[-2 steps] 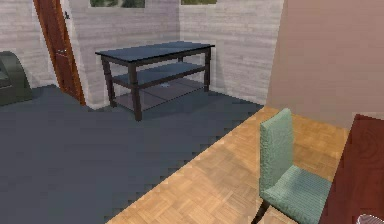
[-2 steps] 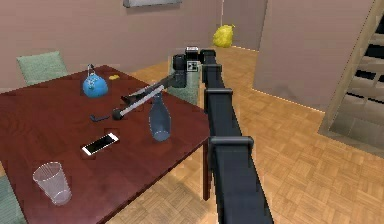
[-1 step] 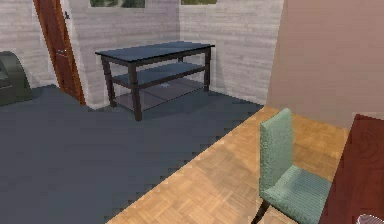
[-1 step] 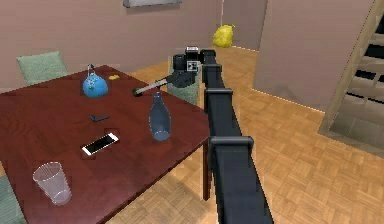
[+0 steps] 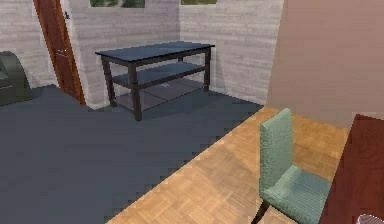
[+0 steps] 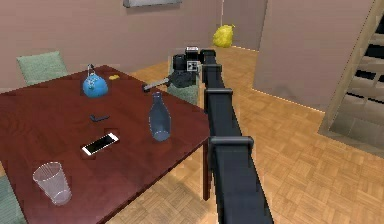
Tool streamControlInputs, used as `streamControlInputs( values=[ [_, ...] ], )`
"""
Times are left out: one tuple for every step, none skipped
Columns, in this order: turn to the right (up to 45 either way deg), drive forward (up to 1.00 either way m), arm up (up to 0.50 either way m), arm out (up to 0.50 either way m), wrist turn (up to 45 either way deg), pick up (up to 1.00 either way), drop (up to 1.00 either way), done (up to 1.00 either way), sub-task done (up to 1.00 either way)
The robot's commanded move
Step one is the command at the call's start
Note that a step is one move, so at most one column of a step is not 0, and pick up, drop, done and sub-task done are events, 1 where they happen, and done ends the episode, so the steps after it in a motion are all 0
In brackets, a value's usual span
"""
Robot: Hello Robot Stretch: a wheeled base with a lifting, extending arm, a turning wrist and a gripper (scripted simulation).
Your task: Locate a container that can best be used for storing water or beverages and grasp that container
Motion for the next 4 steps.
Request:
streamControlInputs(
  values=[
    [0.0, 0.0, -0.3, 0.0, 0.0, 0.0, 0.0, 0.0, 0.0],
    [0.0, 0.0, 0.0, 0.0, 0.0, 1.0, 0.0, 0.0, 0.0],
    [0.0, 0.0, 0.1, 0.0, 0.0, 0.0, 0.0, 0.0, 0.0],
    [0.0, 0.0, 0.0, 0.0, 0.0, 0.0, 0.0, 1.0, 0.0]
  ],
)
